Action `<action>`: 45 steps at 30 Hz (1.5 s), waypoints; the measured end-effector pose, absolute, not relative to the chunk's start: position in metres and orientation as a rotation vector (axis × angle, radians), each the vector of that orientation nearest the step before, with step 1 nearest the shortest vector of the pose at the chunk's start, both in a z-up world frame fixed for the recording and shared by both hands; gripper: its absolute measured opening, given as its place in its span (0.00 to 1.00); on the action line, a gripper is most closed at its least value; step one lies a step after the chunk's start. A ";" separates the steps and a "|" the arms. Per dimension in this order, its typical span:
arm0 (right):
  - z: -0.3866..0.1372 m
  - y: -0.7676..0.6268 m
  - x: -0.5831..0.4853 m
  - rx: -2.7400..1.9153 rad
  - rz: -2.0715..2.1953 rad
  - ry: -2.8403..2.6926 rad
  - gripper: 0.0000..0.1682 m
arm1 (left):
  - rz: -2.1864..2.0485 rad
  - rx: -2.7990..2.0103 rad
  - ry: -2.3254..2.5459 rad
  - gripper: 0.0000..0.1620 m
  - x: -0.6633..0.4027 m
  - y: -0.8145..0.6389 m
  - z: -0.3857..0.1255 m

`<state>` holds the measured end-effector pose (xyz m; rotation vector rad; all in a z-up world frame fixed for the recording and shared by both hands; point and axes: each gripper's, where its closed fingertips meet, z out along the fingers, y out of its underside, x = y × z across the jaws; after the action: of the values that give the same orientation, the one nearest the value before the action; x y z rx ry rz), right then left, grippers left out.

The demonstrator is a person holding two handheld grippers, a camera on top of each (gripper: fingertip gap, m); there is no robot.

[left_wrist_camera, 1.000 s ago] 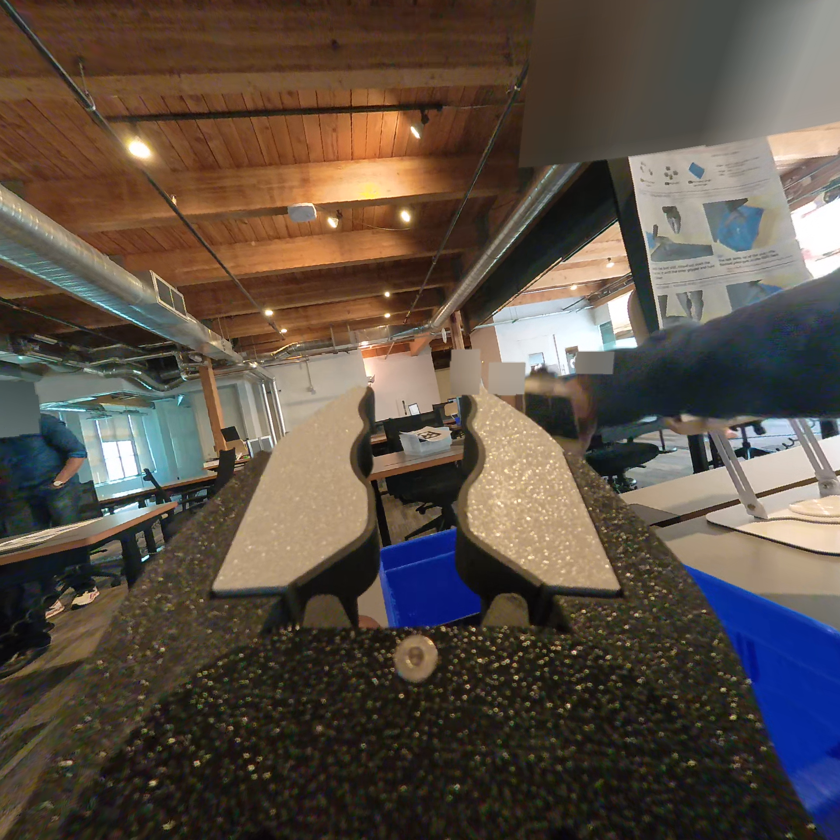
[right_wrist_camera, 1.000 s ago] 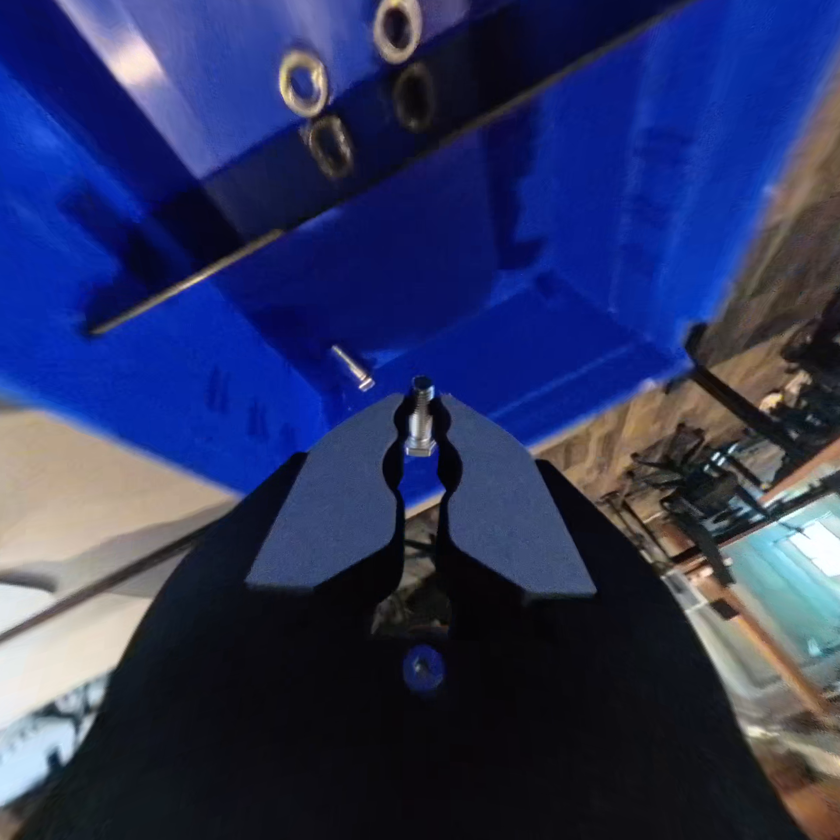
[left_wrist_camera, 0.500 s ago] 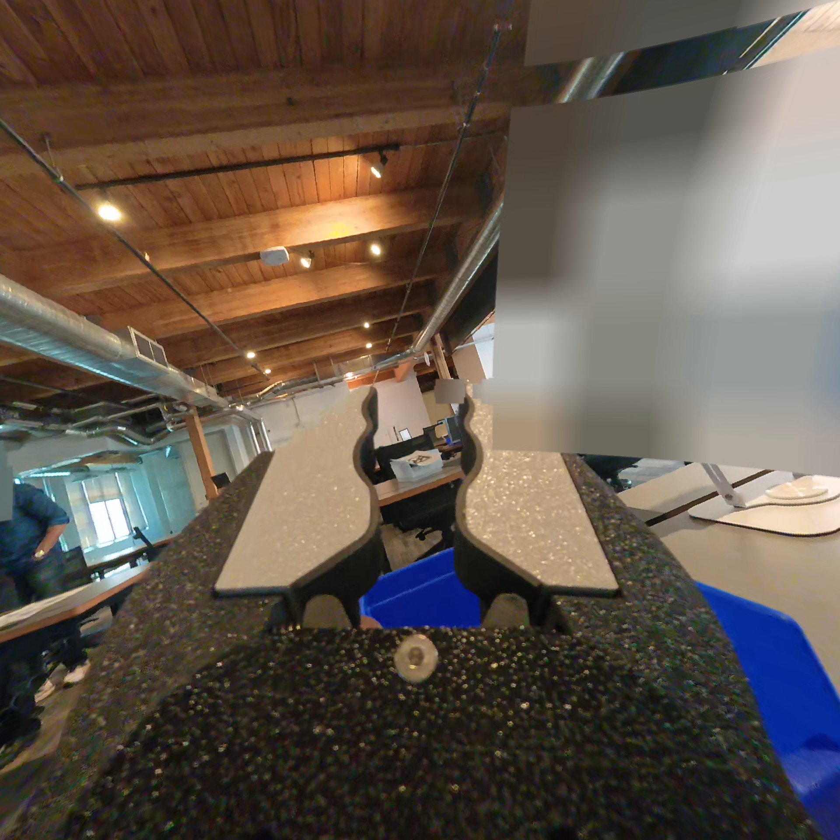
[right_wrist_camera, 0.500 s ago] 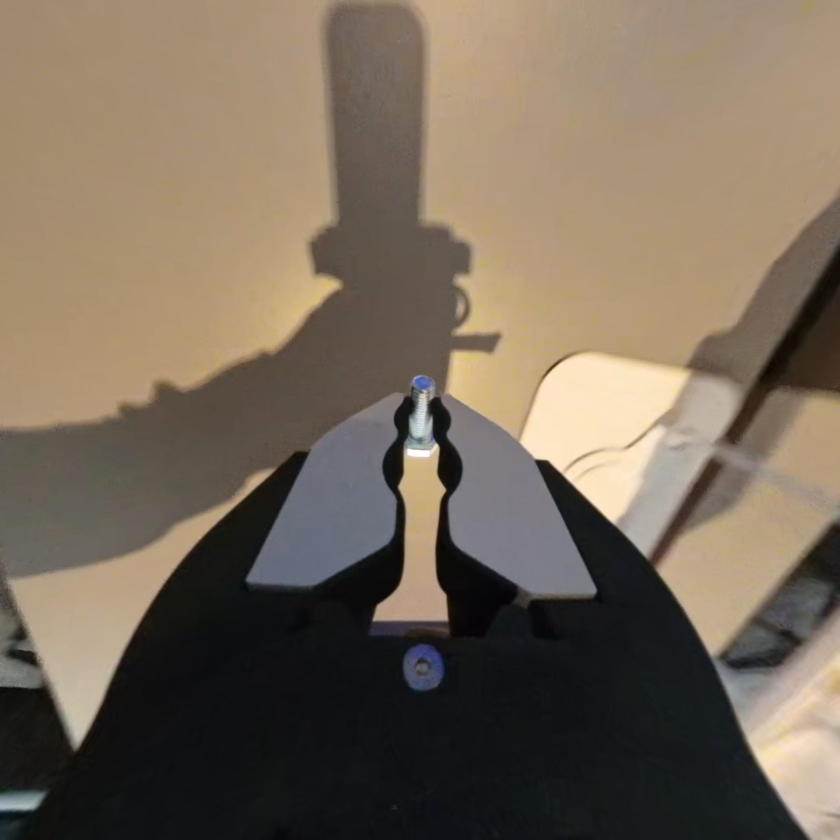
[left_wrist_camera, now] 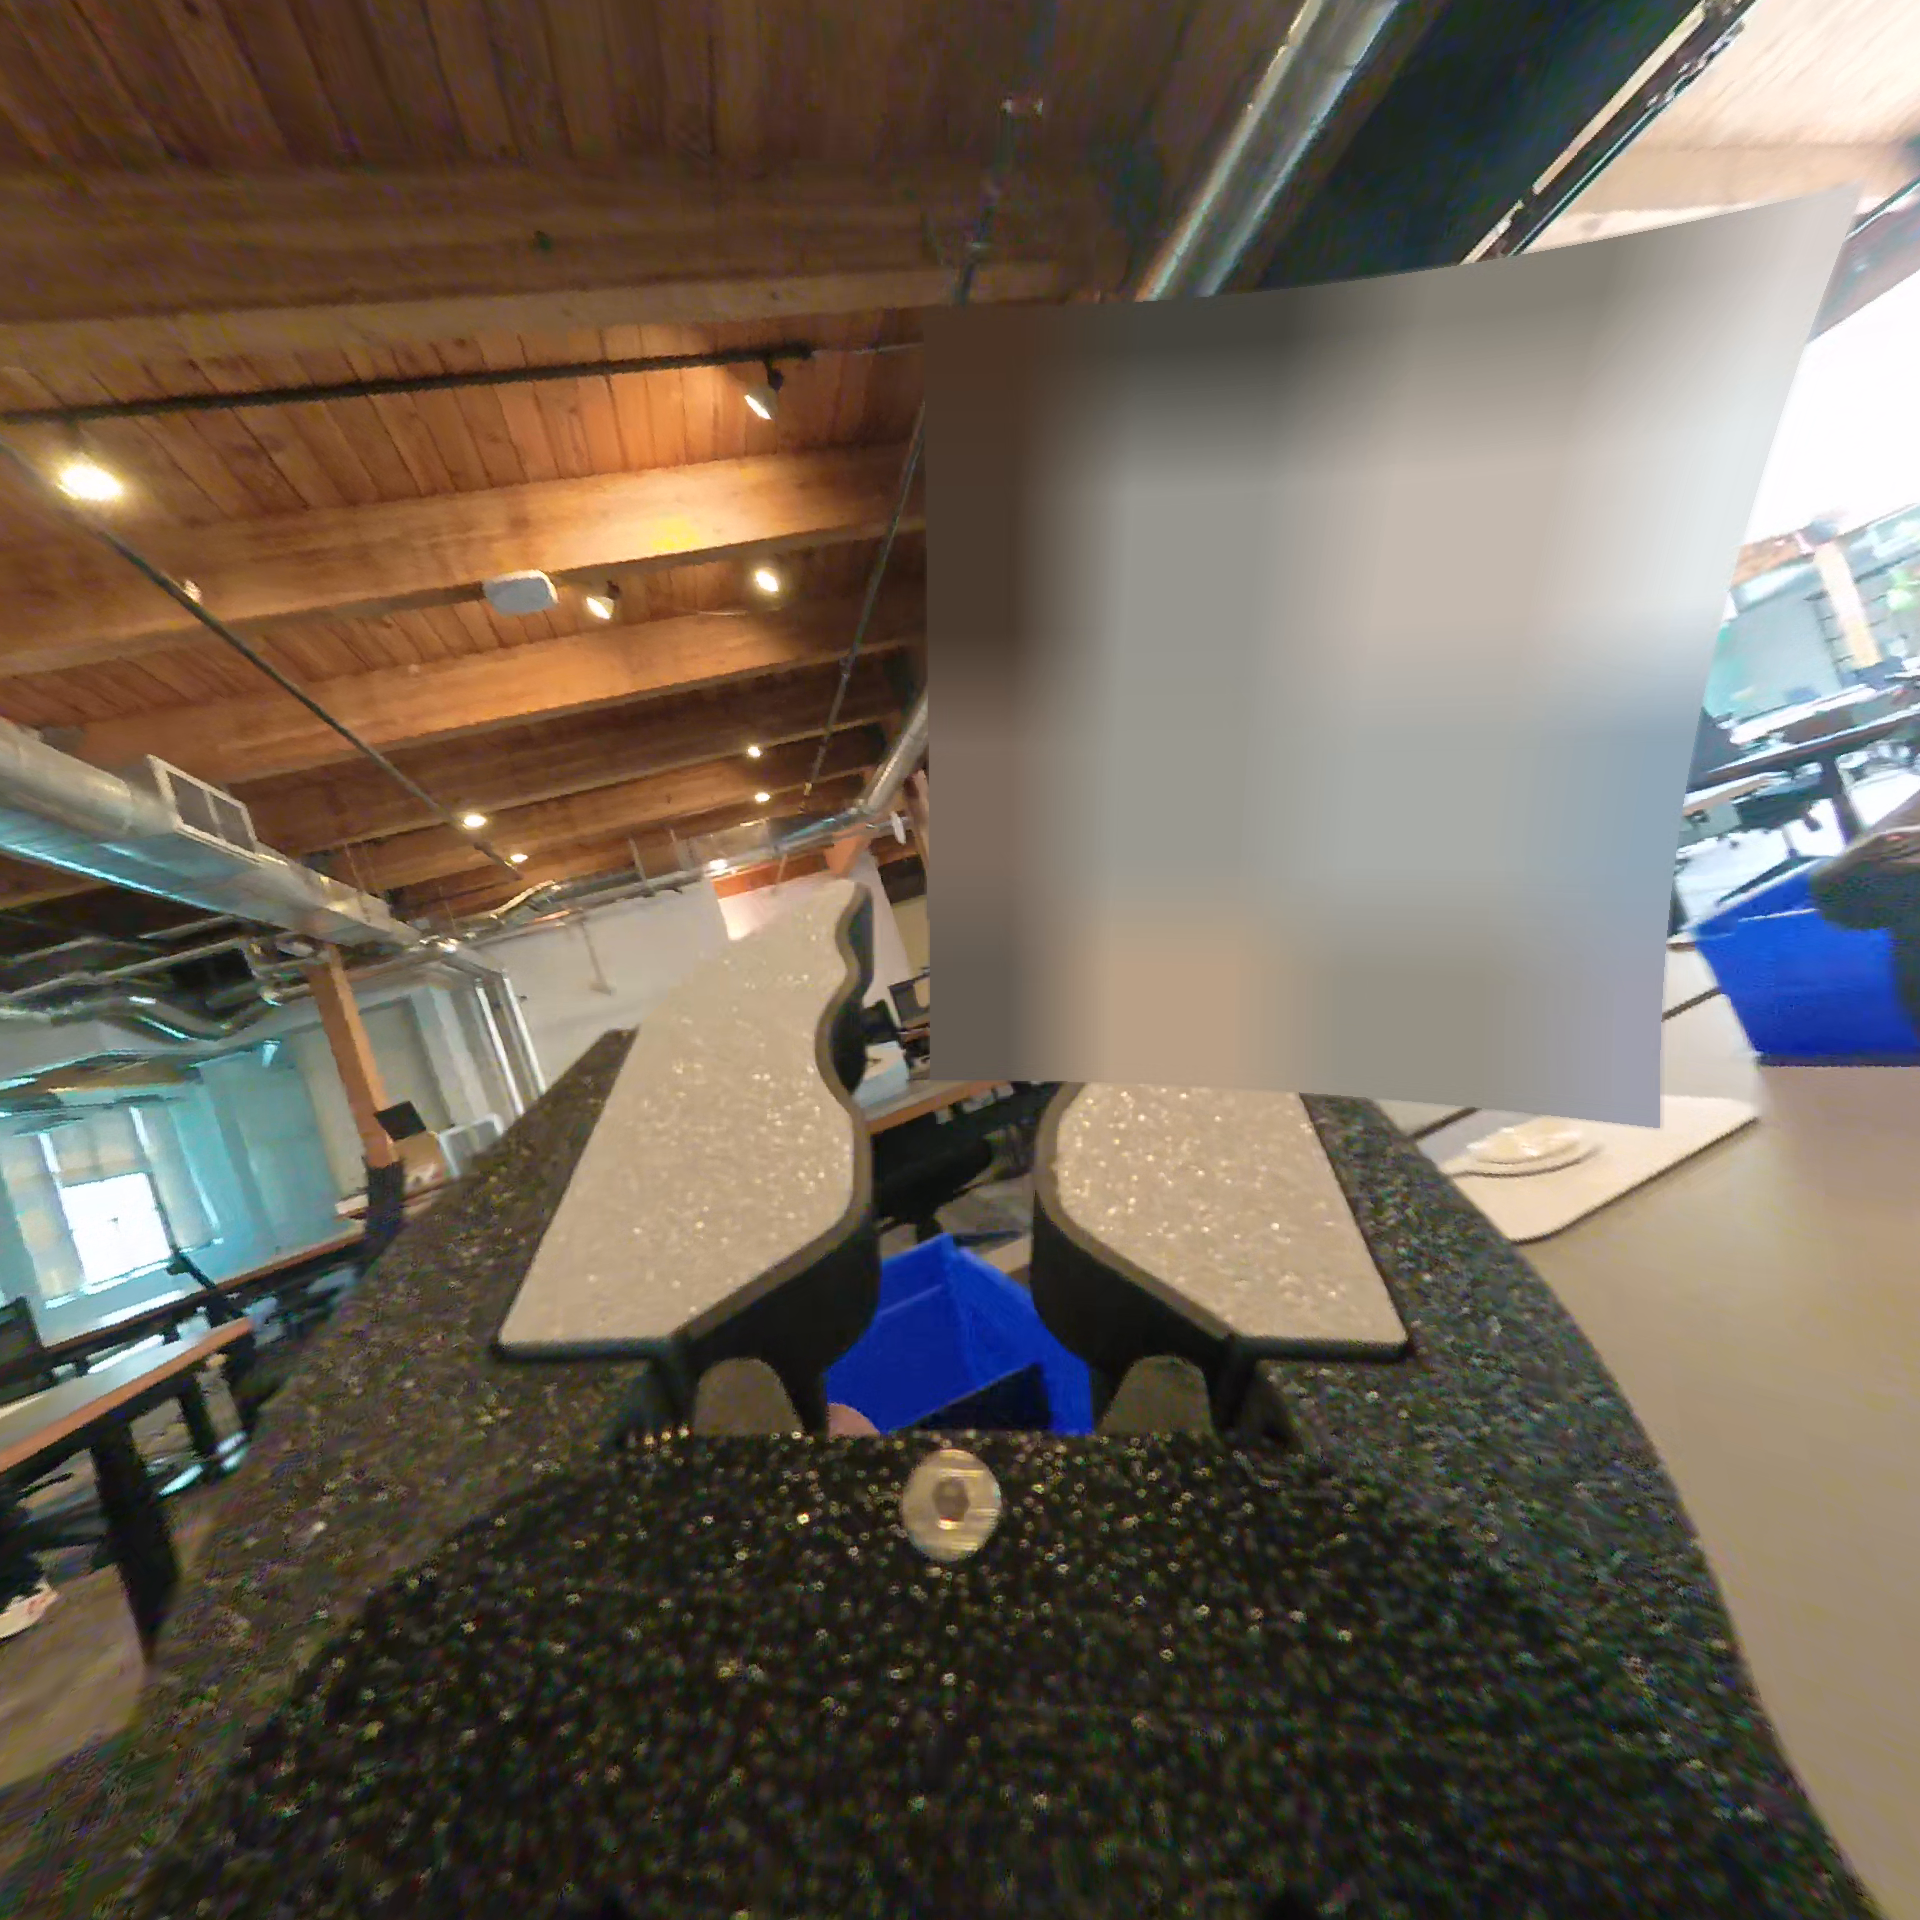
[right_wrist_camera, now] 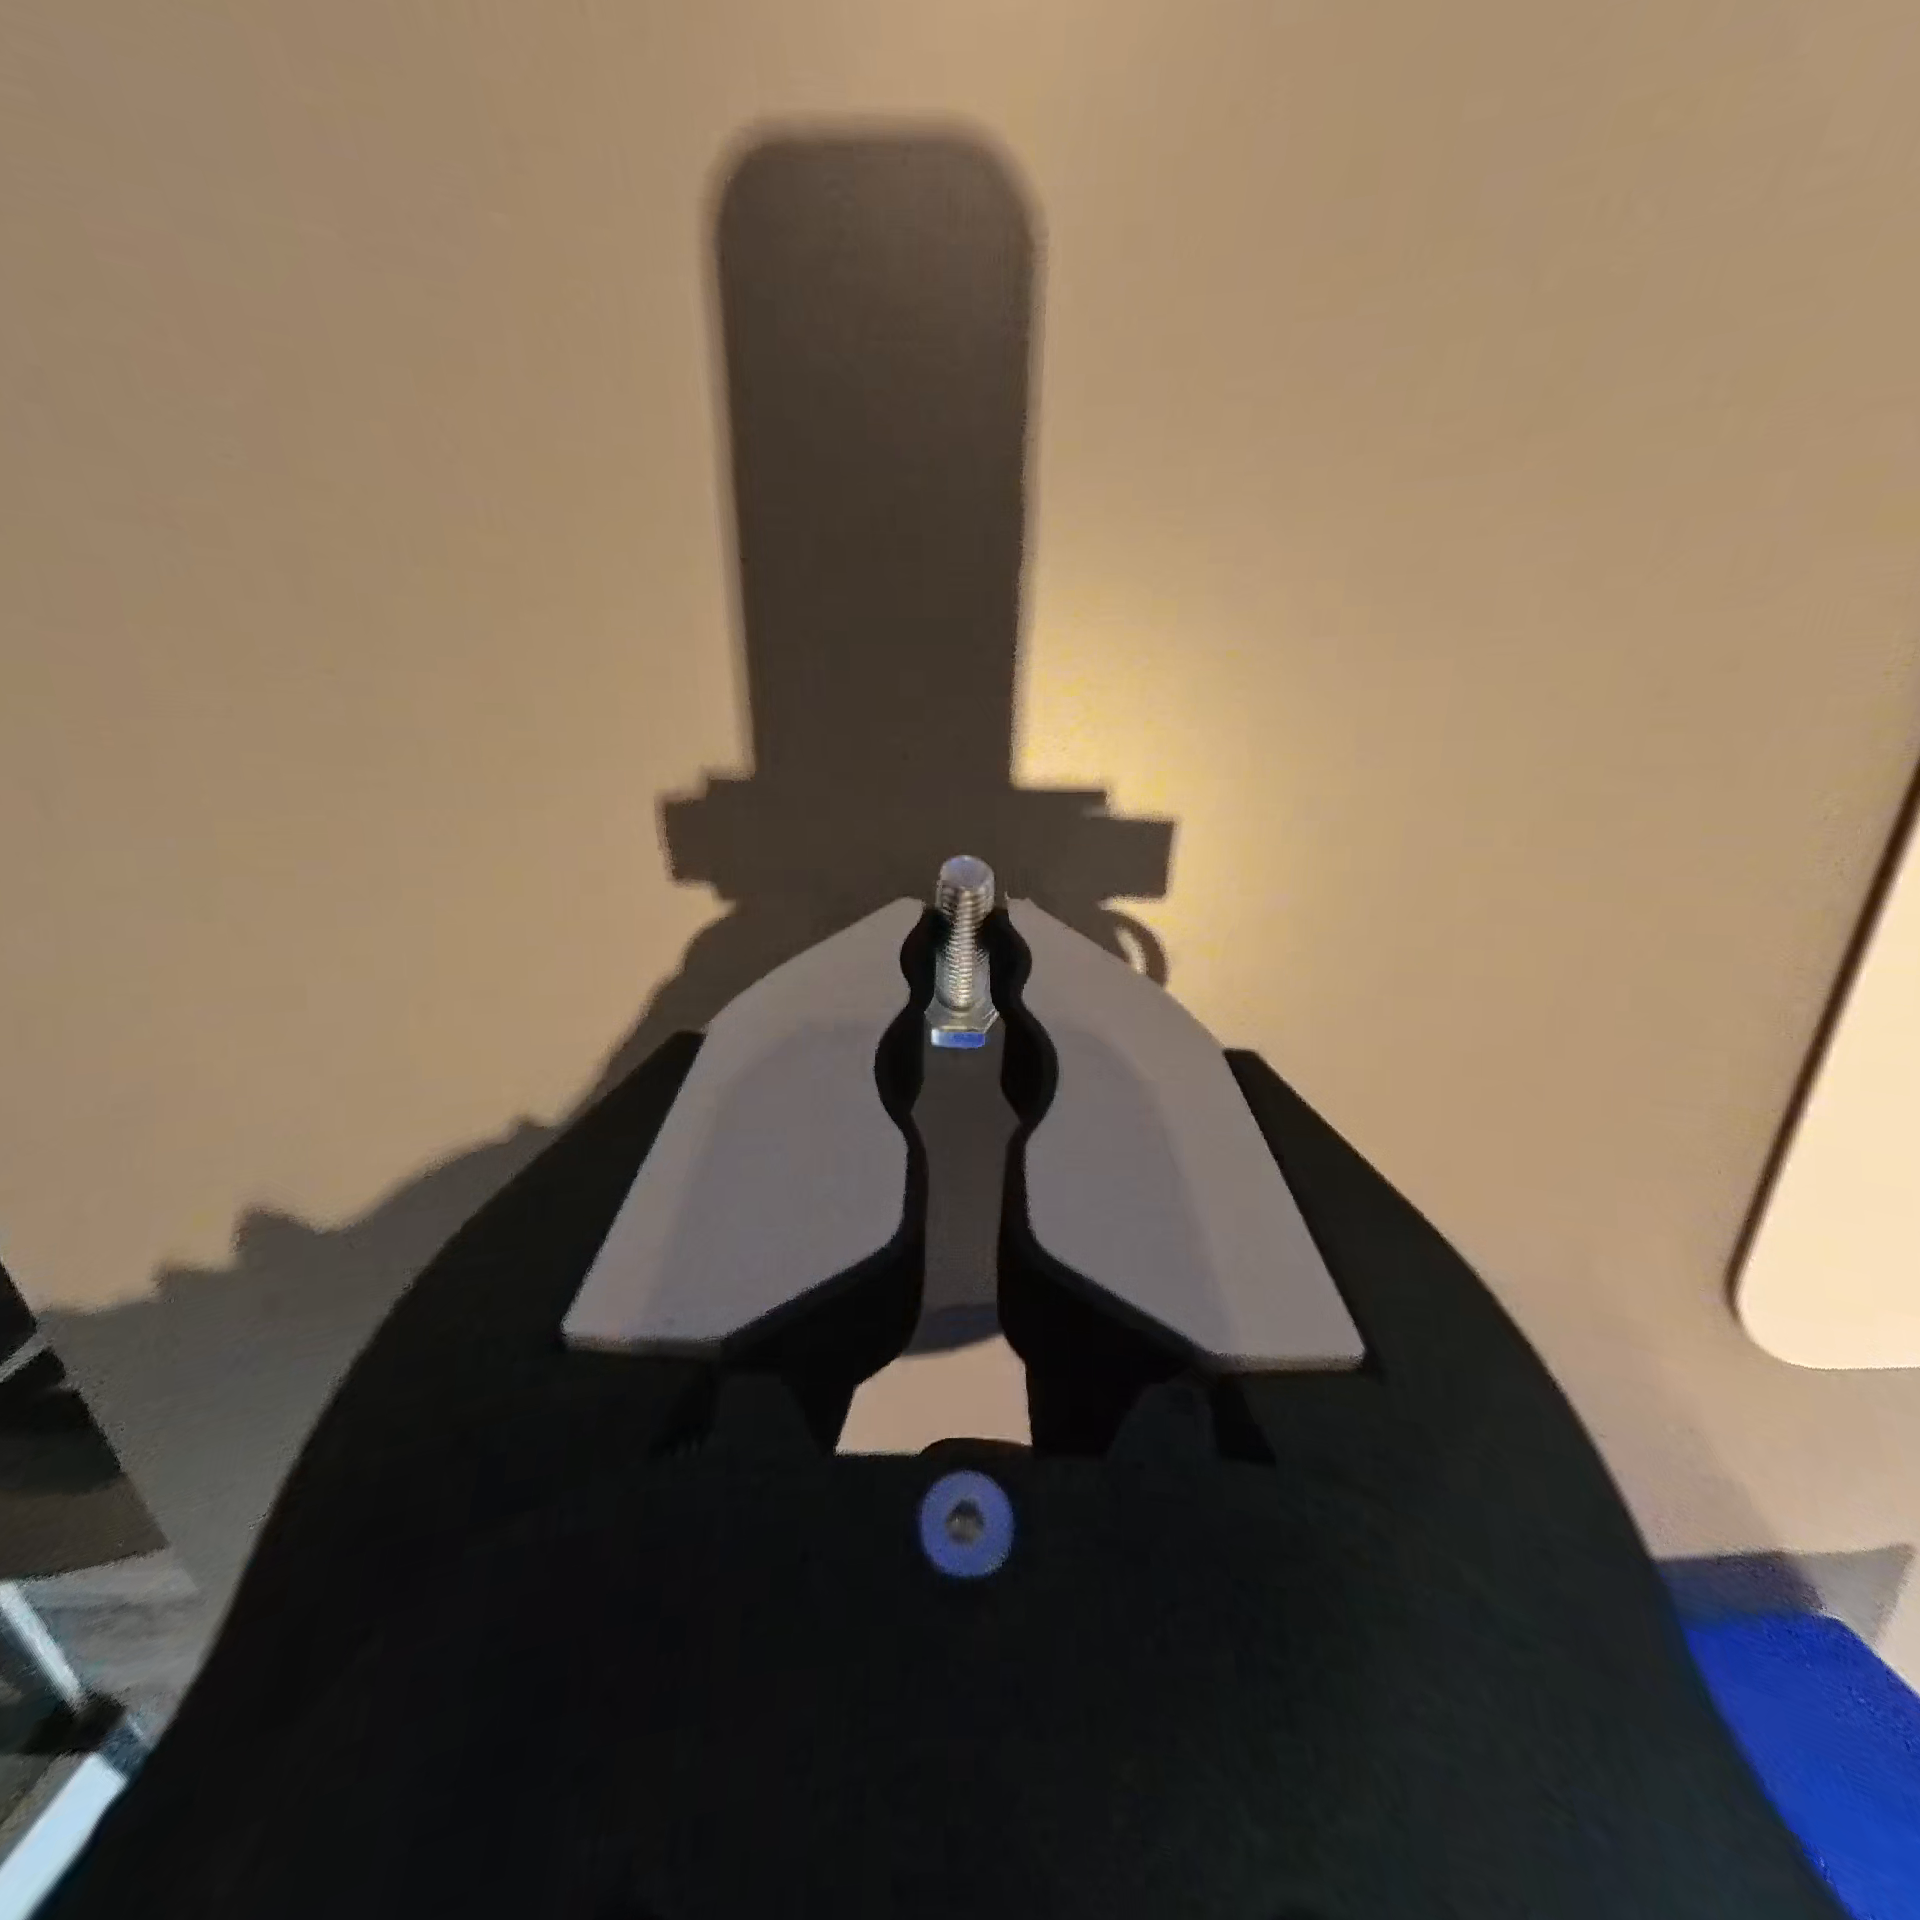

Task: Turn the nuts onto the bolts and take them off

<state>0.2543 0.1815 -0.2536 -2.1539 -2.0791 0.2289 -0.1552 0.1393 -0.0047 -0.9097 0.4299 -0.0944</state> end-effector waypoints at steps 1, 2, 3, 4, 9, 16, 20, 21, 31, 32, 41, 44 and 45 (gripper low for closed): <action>-0.255 0.181 0.255 -2.154 0.248 -2.060 0.05 | -0.113 -0.918 0.431 0.18 -0.147 0.137 -0.006; -0.255 0.180 0.255 -2.151 0.268 -2.041 0.05 | -0.131 -0.924 0.433 0.18 -0.139 0.134 -0.008; -0.254 0.180 0.255 -2.146 0.285 -2.023 0.05 | -0.146 -0.926 0.438 0.18 -0.131 0.131 -0.009; -0.254 0.180 0.255 -2.142 0.300 -2.005 0.05 | -0.159 -0.927 0.444 0.18 -0.123 0.128 -0.009; -0.250 0.178 0.258 -2.128 0.395 -1.909 0.05 | -0.241 -0.945 0.465 0.18 -0.083 0.123 -0.013; -0.219 0.173 0.260 -2.018 0.744 -1.624 0.17 | -0.282 -0.967 0.521 0.18 -0.035 0.124 -0.025; -0.194 0.171 0.258 -1.914 0.890 -1.441 0.37 | -0.308 -0.981 0.534 0.18 -0.021 0.126 -0.027; -0.188 0.170 0.257 -1.890 0.913 -1.401 0.44 | -0.313 -0.985 0.536 0.18 -0.018 0.126 -0.028; -0.112 0.190 0.243 -1.465 1.117 -1.003 0.71 | -0.290 -1.020 0.554 0.19 -0.013 0.127 -0.034; -0.107 0.192 0.243 -1.412 1.122 -0.991 0.64 | -0.274 -1.034 0.560 0.19 -0.016 0.128 -0.034; -0.063 0.183 0.259 -1.028 1.126 -1.028 0.00 | -0.076 -1.327 0.629 0.20 -0.098 0.142 -0.036; -0.070 0.185 0.253 -1.085 1.084 -1.109 0.00 | -0.025 -1.516 0.686 0.20 -0.131 0.160 -0.050; -0.071 0.186 0.252 -1.098 1.096 -1.115 0.00 | -0.022 -1.575 0.707 0.20 -0.141 0.168 -0.056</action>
<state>0.2520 0.1857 -0.0707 -1.0985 -1.1155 1.0958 -0.1406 0.1677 -0.0561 -1.5753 0.7071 -0.0222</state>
